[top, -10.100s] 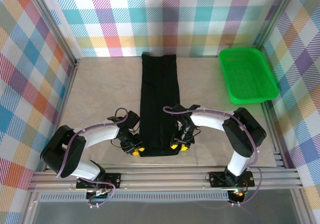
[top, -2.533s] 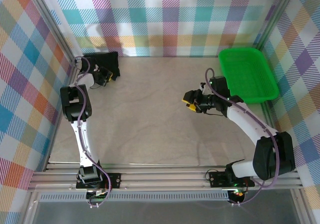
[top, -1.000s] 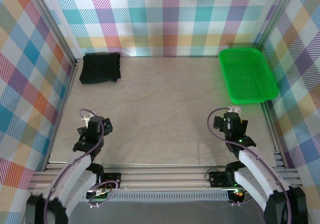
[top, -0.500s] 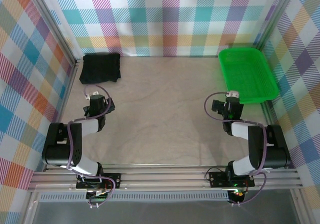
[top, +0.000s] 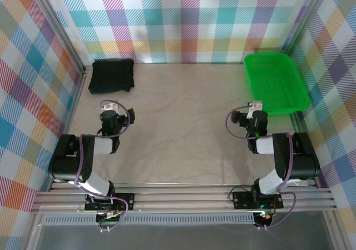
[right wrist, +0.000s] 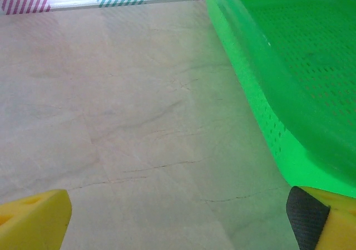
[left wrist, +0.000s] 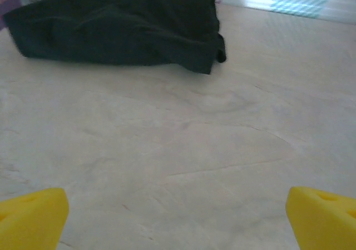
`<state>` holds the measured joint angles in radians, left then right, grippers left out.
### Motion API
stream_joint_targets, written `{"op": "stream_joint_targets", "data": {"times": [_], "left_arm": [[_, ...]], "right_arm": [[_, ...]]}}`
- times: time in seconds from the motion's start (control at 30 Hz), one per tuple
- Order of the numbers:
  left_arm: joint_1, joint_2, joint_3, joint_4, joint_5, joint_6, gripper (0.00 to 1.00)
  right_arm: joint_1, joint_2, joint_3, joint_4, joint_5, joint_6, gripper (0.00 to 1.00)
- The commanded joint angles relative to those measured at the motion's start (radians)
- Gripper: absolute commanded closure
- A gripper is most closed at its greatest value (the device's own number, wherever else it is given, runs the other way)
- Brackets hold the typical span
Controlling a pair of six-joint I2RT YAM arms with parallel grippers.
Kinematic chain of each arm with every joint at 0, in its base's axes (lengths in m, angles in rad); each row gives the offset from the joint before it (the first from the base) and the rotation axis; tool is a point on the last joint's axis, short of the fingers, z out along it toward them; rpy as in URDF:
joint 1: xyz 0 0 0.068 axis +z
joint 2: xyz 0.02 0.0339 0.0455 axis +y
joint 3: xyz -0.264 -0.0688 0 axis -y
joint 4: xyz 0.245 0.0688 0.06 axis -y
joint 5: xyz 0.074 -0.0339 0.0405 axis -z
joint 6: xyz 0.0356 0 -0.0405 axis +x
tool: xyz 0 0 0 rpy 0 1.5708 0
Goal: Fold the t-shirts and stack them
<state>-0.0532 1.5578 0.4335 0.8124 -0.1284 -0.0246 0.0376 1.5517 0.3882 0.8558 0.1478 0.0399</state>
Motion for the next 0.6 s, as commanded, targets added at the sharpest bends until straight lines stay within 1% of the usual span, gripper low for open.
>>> {"op": "stream_joint_targets", "data": {"times": [0.0, 0.57], "left_arm": [[-0.004, 0.012, -0.009, -0.005, 0.046, 0.042, 0.00], [-0.011, 0.010, -0.010, -0.005, 0.033, 0.047, 0.00]], "right_arm": [[-0.005, -0.014, 0.008, 0.005, -0.027, -0.008, 0.00], [-0.004, -0.015, 0.007, 0.009, -0.028, -0.009, 0.00]]}}
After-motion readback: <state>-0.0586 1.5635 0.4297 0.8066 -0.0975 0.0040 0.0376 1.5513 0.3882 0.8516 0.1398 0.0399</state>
